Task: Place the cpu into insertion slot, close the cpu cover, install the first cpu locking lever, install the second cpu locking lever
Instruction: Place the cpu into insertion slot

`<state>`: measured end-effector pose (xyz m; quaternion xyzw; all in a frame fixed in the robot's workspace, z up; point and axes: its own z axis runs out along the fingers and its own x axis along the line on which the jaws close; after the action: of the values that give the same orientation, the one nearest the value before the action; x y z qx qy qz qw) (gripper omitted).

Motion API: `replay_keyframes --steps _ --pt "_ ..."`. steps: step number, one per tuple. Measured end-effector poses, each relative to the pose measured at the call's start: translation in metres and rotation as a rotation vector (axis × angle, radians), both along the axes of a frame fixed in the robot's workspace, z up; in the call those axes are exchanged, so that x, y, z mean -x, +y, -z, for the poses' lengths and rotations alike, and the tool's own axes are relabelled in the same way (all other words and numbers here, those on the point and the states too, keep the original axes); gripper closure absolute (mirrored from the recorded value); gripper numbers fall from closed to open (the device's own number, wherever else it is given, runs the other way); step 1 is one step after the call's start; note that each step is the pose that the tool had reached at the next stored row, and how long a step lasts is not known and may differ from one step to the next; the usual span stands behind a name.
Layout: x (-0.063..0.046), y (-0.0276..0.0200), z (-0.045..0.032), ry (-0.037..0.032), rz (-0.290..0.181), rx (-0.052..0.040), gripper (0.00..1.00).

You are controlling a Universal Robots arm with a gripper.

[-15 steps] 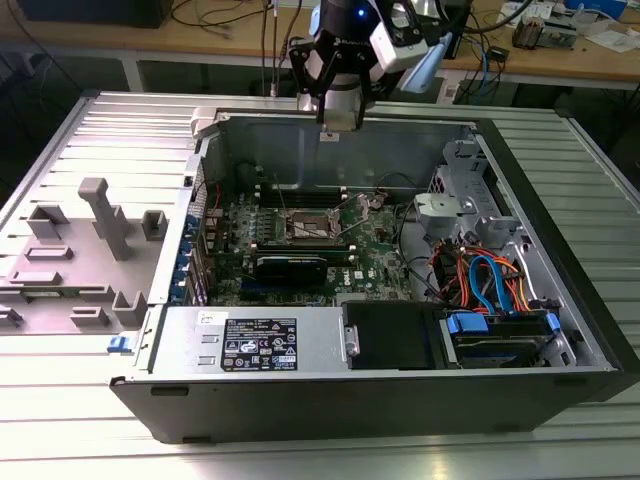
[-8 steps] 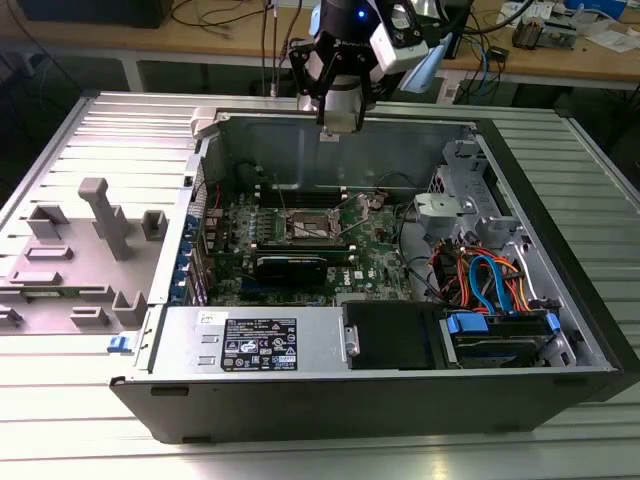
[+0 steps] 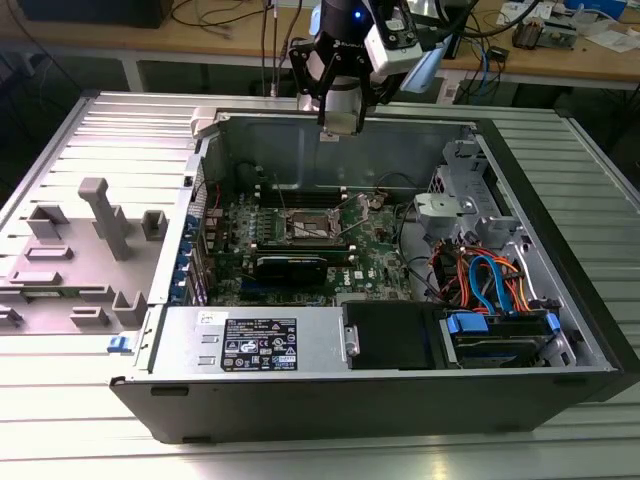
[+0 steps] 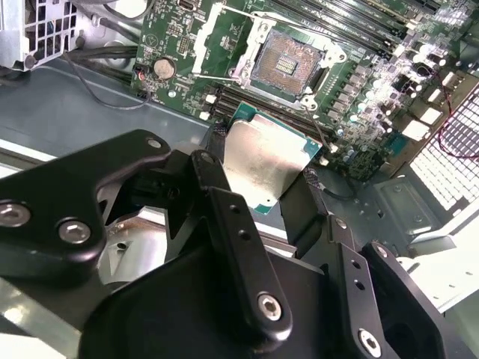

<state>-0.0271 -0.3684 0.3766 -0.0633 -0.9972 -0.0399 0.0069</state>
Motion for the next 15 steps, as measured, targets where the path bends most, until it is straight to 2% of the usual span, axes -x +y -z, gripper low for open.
replay_keyframes --steps 11,14,15 --pt "0.0 -0.0007 0.0001 0.0 0.003 0.0 0.46" --pt "0.0 -0.0013 0.0002 0.0 0.022 0.0007 0.46" --pt "-0.0001 -0.0014 0.0003 0.0001 0.042 0.0017 0.46"
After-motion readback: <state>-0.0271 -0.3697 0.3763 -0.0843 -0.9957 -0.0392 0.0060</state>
